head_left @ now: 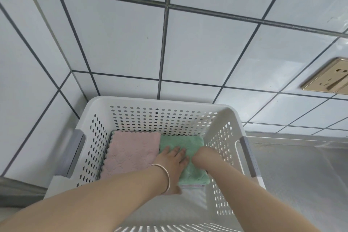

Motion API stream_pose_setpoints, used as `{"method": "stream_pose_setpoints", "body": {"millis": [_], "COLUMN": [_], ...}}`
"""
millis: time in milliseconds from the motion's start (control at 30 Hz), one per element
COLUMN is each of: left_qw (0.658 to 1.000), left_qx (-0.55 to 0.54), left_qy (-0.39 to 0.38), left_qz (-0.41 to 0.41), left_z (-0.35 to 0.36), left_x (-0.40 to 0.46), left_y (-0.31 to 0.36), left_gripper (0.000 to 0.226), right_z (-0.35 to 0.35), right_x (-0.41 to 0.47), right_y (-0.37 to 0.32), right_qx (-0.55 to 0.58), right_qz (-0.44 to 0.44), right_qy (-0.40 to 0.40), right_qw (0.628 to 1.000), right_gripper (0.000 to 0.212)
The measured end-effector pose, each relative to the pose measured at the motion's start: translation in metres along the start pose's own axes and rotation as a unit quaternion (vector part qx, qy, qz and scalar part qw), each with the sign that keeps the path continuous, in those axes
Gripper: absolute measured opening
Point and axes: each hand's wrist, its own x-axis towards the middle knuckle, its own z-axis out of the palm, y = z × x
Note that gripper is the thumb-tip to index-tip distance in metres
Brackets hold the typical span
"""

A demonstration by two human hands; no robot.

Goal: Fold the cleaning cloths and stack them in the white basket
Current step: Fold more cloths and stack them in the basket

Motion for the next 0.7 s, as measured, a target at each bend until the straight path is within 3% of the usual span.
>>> {"method": "stream_pose_setpoints", "body": {"millis": [67,133,233,400,700], "left_qw": [0.992,0.978,0.953,0.950,0.952], "left_qx": [-0.083,-0.122,-0.165,-0.170,-0.114], "left_qy": [0.062,0.067,-0.034,-0.091,-0.133], "left_qz": [-0.069,-0.158,-0.251,-0.245,-0.250], "left_z": [-0.007,-0.015,0.001,0.037,0.036], "left_x": [-0.008,-0.017,-0.022,-0.018,-0.012], "left_y": [-0.007,-0.020,-0.044,-0.062,-0.062], "left_gripper": [0.074,0.068,0.070,0.092,0.097], "right_z": [0.001,0.007,0.027,0.037,0.052], "right_x": [-0.003,-0.004,0.002,0.016,0.022], "right_y": [-0.005,-0.011,-0.017,-0.017,-0.020], "right_qx": [-0.078,-0.104,-0.100,-0.178,-0.134], "right_qz": [-0.025,-0.098,-0.182,-0.182,-0.176], "right_qy": [0.108,0.154,0.084,0.054,0.042], "right_qw": [0.991,0.978,0.975,0.966,0.974], "right_gripper": [0.036,0.051,0.084,0.103,0.103]}}
